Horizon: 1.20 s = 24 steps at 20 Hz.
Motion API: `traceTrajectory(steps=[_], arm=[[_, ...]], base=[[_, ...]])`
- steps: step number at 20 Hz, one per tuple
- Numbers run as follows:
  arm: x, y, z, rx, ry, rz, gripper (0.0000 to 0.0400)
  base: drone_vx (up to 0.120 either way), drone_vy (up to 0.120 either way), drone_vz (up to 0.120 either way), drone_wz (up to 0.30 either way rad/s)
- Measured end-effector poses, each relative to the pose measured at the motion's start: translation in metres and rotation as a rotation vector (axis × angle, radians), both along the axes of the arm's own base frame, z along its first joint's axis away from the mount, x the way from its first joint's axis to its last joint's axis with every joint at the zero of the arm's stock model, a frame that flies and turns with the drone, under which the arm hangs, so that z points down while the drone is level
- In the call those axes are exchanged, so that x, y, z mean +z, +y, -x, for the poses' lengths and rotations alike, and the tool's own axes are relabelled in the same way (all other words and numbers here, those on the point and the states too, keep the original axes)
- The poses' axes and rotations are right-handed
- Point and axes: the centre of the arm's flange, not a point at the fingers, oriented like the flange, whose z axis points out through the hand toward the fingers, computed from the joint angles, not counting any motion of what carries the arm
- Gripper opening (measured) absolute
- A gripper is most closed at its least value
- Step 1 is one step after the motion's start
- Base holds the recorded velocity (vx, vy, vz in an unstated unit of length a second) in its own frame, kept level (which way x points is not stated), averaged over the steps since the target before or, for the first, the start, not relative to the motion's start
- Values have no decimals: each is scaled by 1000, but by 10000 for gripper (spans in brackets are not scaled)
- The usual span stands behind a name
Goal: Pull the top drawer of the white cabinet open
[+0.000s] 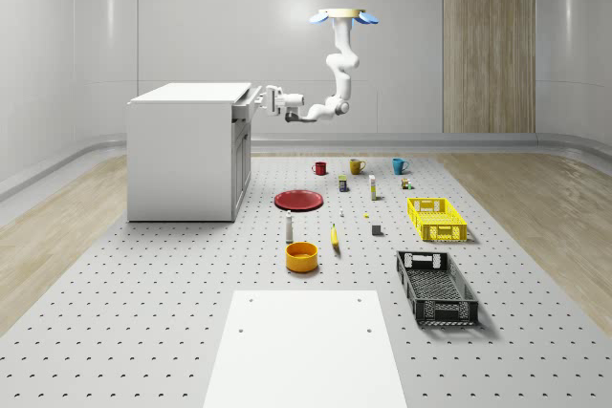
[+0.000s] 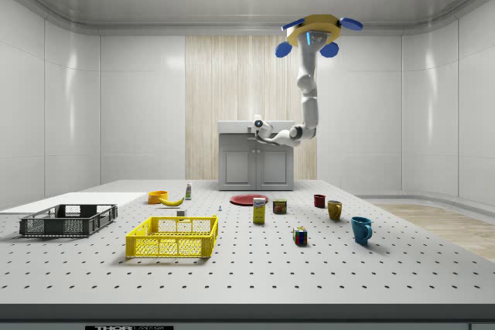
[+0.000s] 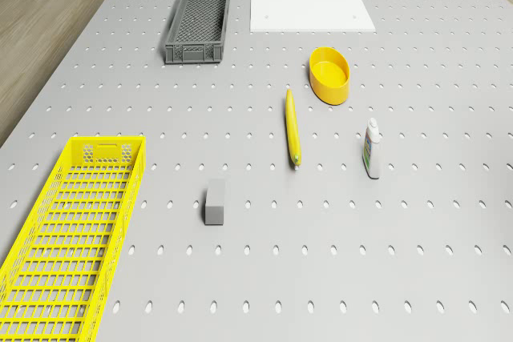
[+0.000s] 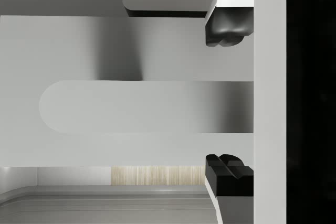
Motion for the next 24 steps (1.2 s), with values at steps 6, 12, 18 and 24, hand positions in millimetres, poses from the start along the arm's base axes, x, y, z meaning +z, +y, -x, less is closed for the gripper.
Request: traceTrajectory(steps=[6, 12, 18, 24], arm=[[0, 8, -1, -4, 0, 0, 157], [0, 2, 0, -2, -5, 0, 127], [0, -13, 1, 1, -5, 1, 126], [0, -30, 1, 3, -5, 2, 125]], base=[[0, 0, 0, 0], [0, 0, 0, 0], [0, 0, 0, 0], [0, 0, 0, 0]])
